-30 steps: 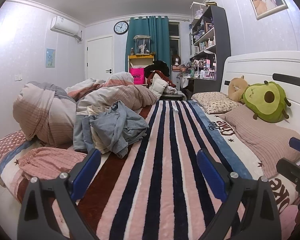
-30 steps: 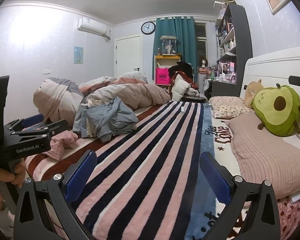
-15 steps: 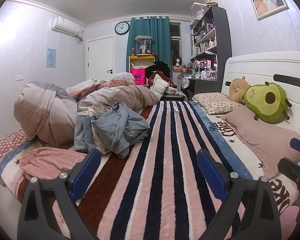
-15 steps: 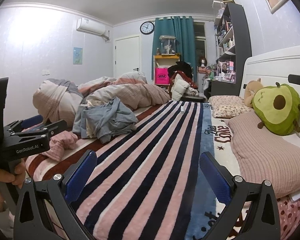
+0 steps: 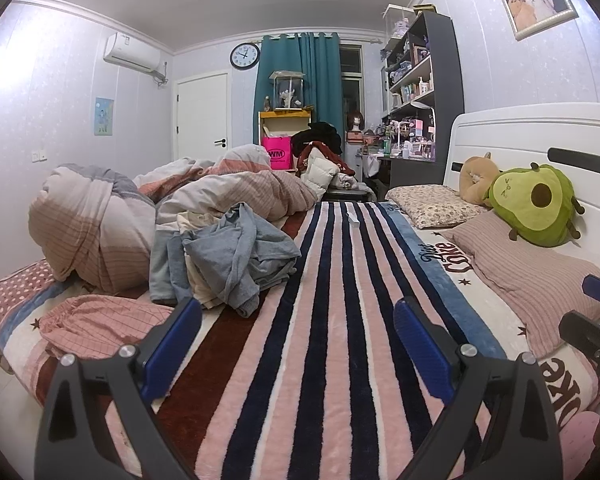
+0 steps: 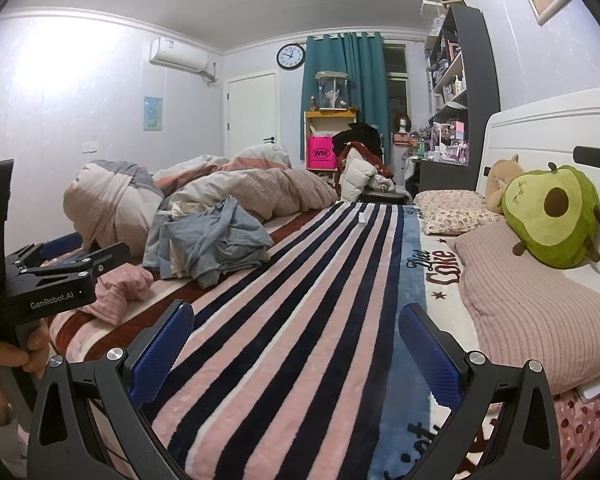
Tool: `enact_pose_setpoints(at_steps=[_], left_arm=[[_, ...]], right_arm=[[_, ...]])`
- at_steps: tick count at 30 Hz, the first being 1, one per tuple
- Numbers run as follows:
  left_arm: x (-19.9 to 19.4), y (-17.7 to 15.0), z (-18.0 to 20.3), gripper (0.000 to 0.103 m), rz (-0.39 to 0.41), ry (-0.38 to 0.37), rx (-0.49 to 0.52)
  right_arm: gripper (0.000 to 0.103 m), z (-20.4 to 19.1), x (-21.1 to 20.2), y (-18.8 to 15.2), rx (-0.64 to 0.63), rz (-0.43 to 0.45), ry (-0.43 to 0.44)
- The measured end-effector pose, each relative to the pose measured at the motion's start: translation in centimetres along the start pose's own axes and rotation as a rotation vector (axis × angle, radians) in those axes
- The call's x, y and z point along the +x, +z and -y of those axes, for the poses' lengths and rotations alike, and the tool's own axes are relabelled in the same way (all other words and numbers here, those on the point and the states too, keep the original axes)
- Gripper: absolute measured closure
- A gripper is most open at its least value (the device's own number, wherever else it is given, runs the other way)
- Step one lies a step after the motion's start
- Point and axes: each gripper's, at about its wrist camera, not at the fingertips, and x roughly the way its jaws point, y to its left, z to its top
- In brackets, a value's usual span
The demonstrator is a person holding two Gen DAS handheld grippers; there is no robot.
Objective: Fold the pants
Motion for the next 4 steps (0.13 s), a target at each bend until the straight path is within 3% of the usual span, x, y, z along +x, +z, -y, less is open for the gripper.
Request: enact_pose_setpoints(at_steps=[4], left_arm=[[-0.12, 0.10, -0.07, 0.008, -0.002, 0.008, -0.001]], right_arm=[[0.001, 0.03, -0.03, -0.02, 0.003, 0.000, 0.002]])
